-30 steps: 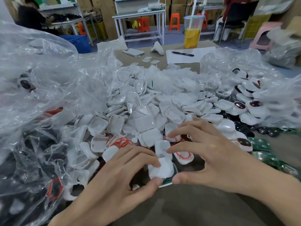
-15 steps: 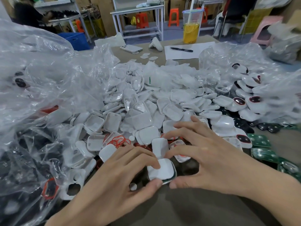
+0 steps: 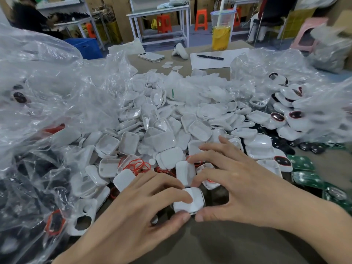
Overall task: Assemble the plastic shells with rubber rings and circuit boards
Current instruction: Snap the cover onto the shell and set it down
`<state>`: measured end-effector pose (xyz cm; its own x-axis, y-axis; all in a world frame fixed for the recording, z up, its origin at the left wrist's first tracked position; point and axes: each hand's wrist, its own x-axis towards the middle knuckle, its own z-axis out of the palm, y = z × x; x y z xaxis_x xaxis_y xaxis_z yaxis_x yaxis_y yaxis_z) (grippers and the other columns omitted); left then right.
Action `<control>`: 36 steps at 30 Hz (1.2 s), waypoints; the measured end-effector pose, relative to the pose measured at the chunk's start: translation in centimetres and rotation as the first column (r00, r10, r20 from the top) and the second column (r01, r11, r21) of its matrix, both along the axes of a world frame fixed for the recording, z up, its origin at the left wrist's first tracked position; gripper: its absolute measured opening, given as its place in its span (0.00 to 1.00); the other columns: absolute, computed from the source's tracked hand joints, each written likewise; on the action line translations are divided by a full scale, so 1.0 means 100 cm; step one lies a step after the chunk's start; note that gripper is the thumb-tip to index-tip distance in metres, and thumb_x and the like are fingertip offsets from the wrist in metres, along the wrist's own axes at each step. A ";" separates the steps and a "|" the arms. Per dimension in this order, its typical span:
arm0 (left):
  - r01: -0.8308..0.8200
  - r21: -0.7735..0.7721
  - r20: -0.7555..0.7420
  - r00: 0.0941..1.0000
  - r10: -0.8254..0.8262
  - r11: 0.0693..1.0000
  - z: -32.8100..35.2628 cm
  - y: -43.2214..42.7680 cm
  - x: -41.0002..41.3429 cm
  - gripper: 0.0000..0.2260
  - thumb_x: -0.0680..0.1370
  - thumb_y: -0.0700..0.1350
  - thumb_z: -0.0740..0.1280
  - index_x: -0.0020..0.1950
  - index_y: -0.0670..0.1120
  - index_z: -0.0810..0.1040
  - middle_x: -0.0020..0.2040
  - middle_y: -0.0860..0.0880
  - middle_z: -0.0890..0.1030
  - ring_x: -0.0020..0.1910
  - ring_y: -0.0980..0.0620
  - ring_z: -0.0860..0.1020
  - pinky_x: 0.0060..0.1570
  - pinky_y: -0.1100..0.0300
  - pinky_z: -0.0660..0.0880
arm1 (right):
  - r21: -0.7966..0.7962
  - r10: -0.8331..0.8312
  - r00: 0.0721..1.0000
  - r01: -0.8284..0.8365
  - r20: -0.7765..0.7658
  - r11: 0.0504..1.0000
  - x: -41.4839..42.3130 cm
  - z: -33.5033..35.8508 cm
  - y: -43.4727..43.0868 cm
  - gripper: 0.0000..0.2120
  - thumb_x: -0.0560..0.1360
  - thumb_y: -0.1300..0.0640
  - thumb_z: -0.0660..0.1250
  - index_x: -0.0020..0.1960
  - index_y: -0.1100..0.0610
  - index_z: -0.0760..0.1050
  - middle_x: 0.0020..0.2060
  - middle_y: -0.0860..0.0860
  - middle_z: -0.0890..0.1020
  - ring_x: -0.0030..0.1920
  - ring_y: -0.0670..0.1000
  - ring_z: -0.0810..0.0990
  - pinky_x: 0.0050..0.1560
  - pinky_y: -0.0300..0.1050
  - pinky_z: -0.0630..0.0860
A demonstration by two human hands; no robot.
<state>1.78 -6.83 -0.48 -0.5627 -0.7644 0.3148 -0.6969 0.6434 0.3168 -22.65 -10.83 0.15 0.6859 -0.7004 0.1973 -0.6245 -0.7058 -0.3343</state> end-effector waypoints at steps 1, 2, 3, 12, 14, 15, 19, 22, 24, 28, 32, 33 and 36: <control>-0.001 0.002 0.002 1.000 0.001 1.000 0.000 0.000 0.000 0.08 0.79 0.59 0.66 0.55 0.59 0.80 0.56 0.62 0.77 0.56 0.59 0.76 0.58 0.62 0.70 | -0.003 -0.001 1.000 0.001 -0.001 1.000 0.000 0.000 0.000 0.22 0.71 0.26 0.63 0.54 0.40 0.76 0.67 0.38 0.70 0.77 0.43 0.55 0.78 0.49 0.44; -0.002 0.005 0.004 1.000 0.002 1.000 0.000 0.000 0.000 0.08 0.79 0.59 0.66 0.55 0.60 0.80 0.56 0.62 0.77 0.56 0.59 0.76 0.57 0.62 0.70 | -0.004 -0.001 1.000 0.001 -0.001 1.000 0.000 0.000 0.000 0.22 0.70 0.26 0.63 0.53 0.40 0.76 0.67 0.38 0.71 0.77 0.43 0.56 0.78 0.50 0.45; -0.001 0.011 0.005 1.000 0.001 1.000 0.000 0.000 0.000 0.08 0.79 0.59 0.65 0.56 0.60 0.80 0.56 0.62 0.77 0.56 0.58 0.76 0.56 0.62 0.71 | -0.002 -0.001 1.000 0.001 0.002 1.000 0.000 0.000 0.000 0.22 0.70 0.26 0.62 0.53 0.40 0.76 0.67 0.38 0.71 0.77 0.43 0.56 0.79 0.50 0.45; 0.002 0.015 -0.020 1.000 -0.002 1.000 -0.002 0.000 -0.004 0.08 0.80 0.59 0.64 0.53 0.60 0.81 0.56 0.62 0.77 0.54 0.59 0.76 0.53 0.62 0.71 | 0.008 0.004 1.000 -0.004 -0.002 1.000 0.000 0.001 -0.001 0.23 0.70 0.27 0.63 0.53 0.42 0.78 0.67 0.40 0.72 0.77 0.44 0.57 0.80 0.50 0.44; 0.010 -0.008 -0.021 1.000 -0.010 1.000 -0.001 0.000 -0.005 0.08 0.80 0.57 0.64 0.52 0.59 0.82 0.55 0.61 0.77 0.53 0.59 0.76 0.53 0.62 0.71 | 0.023 0.006 1.000 -0.006 -0.008 1.000 0.000 0.001 -0.001 0.23 0.70 0.26 0.62 0.54 0.42 0.78 0.68 0.40 0.71 0.77 0.43 0.55 0.80 0.50 0.44; 0.015 -0.018 -0.020 1.000 -0.015 1.000 -0.001 0.000 -0.006 0.08 0.80 0.57 0.64 0.52 0.59 0.82 0.55 0.61 0.77 0.53 0.59 0.76 0.53 0.61 0.71 | 0.041 0.006 1.000 -0.006 -0.005 0.999 -0.002 0.002 -0.001 0.23 0.71 0.26 0.62 0.54 0.41 0.77 0.69 0.39 0.70 0.77 0.42 0.54 0.79 0.48 0.42; 0.038 -0.065 0.014 0.999 -0.037 0.997 -0.001 0.000 -0.006 0.07 0.81 0.55 0.65 0.52 0.57 0.81 0.54 0.59 0.78 0.51 0.57 0.76 0.51 0.58 0.72 | 0.062 0.015 1.000 -0.015 0.005 0.998 -0.006 0.003 -0.001 0.20 0.76 0.29 0.56 0.52 0.40 0.78 0.70 0.34 0.67 0.77 0.37 0.48 0.78 0.46 0.41; 0.043 -0.056 0.010 0.999 -0.042 0.998 -0.001 0.000 -0.006 0.06 0.81 0.55 0.65 0.52 0.57 0.81 0.55 0.59 0.78 0.52 0.57 0.76 0.50 0.57 0.73 | 0.061 0.014 1.000 -0.014 0.001 0.998 -0.005 0.004 -0.001 0.18 0.77 0.32 0.57 0.50 0.41 0.80 0.70 0.36 0.69 0.78 0.38 0.49 0.79 0.48 0.42; 0.040 -0.047 0.004 0.999 -0.040 0.998 -0.001 0.000 -0.006 0.05 0.81 0.55 0.65 0.52 0.58 0.80 0.55 0.59 0.77 0.52 0.59 0.75 0.51 0.58 0.72 | 0.070 0.017 1.000 -0.018 0.003 0.997 -0.004 0.006 -0.001 0.18 0.77 0.33 0.58 0.50 0.41 0.81 0.70 0.37 0.70 0.78 0.39 0.50 0.79 0.49 0.42; 0.011 -0.003 -0.026 1.000 -0.011 1.000 -0.003 0.002 -0.006 0.04 0.81 0.56 0.66 0.52 0.60 0.80 0.55 0.61 0.76 0.54 0.61 0.75 0.52 0.57 0.72 | 0.095 0.019 1.000 -0.018 -0.011 0.995 -0.002 0.009 -0.001 0.21 0.75 0.32 0.57 0.51 0.42 0.82 0.72 0.38 0.70 0.78 0.40 0.48 0.79 0.50 0.41; -0.045 0.103 -0.095 0.994 0.055 0.994 -0.005 0.003 -0.007 0.04 0.79 0.58 0.65 0.51 0.63 0.79 0.55 0.65 0.75 0.57 0.63 0.74 0.57 0.64 0.66 | 0.134 0.006 0.999 -0.001 -0.038 0.991 0.001 0.012 -0.003 0.22 0.73 0.30 0.56 0.49 0.41 0.81 0.71 0.37 0.69 0.78 0.38 0.45 0.78 0.48 0.35; -0.061 0.126 -0.109 0.991 0.075 0.990 -0.005 0.004 -0.008 0.05 0.78 0.59 0.65 0.51 0.64 0.79 0.55 0.66 0.75 0.58 0.63 0.74 0.58 0.65 0.65 | 0.138 0.001 0.998 0.006 -0.055 0.990 0.002 0.013 -0.004 0.21 0.72 0.30 0.56 0.49 0.41 0.81 0.71 0.36 0.69 0.78 0.38 0.45 0.77 0.47 0.33; -0.085 0.174 -0.152 0.982 0.112 0.981 -0.007 0.004 -0.011 0.06 0.76 0.62 0.64 0.50 0.65 0.79 0.55 0.66 0.75 0.59 0.64 0.72 0.59 0.67 0.63 | 0.111 -0.006 0.992 0.020 -0.123 0.994 0.006 0.012 -0.006 0.19 0.73 0.30 0.59 0.49 0.41 0.80 0.72 0.36 0.68 0.77 0.39 0.43 0.73 0.42 0.25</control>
<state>0.72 -6.39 -1.19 -0.4347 -0.8626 0.2586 -0.6852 0.5032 0.5266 -22.06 -11.43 1.40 0.6908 -0.7223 0.0325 -0.6745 -0.6600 -0.3309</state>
